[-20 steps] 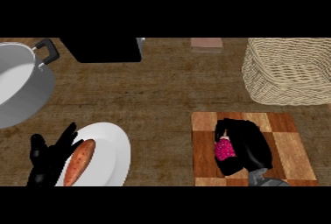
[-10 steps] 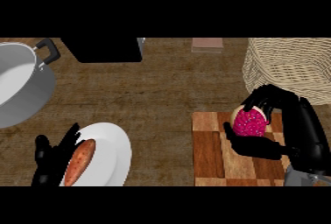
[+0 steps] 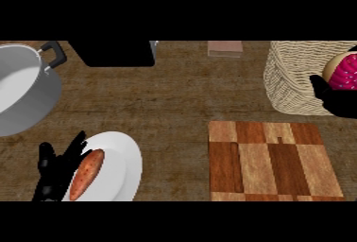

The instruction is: Pick the cupcake from the cutting board and place it in the basket

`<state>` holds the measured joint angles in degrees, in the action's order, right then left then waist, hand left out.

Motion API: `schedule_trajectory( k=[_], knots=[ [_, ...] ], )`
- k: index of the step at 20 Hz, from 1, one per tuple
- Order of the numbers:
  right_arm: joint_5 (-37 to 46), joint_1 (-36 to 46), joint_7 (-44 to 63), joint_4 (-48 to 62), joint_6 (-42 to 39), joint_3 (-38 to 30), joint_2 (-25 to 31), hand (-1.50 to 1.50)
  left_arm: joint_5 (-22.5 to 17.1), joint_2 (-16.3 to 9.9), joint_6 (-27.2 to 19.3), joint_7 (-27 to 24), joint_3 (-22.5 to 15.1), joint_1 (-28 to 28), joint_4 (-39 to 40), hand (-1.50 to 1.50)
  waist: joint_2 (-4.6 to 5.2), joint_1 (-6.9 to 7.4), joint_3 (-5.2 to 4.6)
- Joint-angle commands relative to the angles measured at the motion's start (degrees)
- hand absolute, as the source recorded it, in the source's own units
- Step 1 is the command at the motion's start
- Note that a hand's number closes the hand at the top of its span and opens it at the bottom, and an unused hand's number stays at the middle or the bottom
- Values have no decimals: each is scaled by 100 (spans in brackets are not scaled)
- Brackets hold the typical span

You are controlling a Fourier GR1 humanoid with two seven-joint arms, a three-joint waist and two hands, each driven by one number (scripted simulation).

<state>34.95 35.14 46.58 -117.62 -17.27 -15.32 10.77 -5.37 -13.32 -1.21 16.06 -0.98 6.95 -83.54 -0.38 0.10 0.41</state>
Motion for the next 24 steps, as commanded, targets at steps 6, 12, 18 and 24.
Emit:
schedule_trajectory(
  k=[6, 12, 18, 24],
  knots=[
    [-433, 1090, -301, 1988, -16, -881, 1138, 150, 120, 132, 56, -44, -65, 77, 319, 0, 56, 49, -42],
    [-204, 916, -1674, 3419, 394, -907, 1593, 150, 246, 208, 11, -194, -91, 161, 298, 0, 71, 84, -39],
    [-430, 1054, -2538, 4686, 853, -1164, 1706, 150, 216, 264, 151, -403, -3, -66, 758, 0, 85, 62, -42],
    [-902, 976, -3253, 5696, 1285, -1664, 1633, 150, 195, 172, 145, -138, 44, 167, 219, 0, 71, 74, -35]
  ],
)
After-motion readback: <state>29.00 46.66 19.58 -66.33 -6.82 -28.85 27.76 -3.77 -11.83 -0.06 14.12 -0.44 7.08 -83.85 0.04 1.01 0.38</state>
